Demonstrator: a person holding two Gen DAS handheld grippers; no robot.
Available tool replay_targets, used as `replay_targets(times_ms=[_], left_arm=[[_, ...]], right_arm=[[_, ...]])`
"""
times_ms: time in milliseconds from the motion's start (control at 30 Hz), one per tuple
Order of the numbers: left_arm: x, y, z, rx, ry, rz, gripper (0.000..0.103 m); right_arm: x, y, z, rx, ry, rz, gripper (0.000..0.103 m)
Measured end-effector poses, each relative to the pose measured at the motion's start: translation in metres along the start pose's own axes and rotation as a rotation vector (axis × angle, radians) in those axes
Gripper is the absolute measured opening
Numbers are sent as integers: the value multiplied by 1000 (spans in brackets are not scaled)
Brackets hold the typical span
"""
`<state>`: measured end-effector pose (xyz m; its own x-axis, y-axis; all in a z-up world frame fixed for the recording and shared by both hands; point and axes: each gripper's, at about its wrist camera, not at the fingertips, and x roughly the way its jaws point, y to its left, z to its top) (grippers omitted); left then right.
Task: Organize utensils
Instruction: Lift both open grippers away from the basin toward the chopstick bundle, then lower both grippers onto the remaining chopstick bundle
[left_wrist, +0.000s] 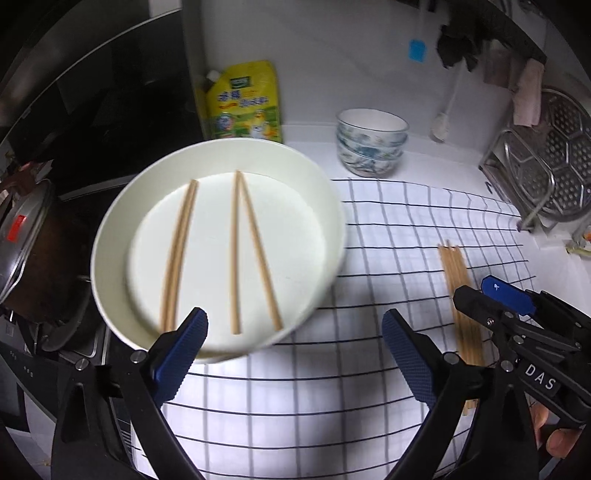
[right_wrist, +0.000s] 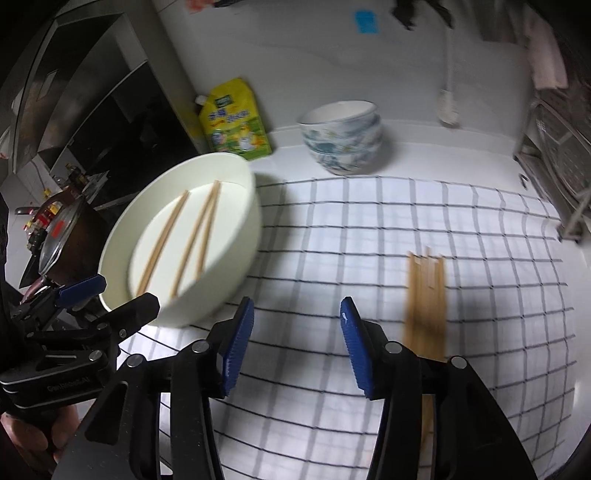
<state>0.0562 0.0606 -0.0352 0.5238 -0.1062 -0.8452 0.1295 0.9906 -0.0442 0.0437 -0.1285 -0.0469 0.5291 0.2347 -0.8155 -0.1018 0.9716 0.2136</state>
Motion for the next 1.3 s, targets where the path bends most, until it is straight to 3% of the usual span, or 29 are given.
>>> replay_targets(times_ms=[300,567,833,1300], left_arm=[[6,-63,-8,25,-3,-68,94],[25,-103,-20,63,33,-81,94],[48,-116,-37,68,85,-84,94],[58,-119,-46,63,97,-51,94]], right_arm=[[-21,-70,-26,69,24,-91,53],[-11,-108,-50,59,78,-169,53],[16,-120,-64,56,129,-163,53],[41,-121,-72,16,145,-184,53]])
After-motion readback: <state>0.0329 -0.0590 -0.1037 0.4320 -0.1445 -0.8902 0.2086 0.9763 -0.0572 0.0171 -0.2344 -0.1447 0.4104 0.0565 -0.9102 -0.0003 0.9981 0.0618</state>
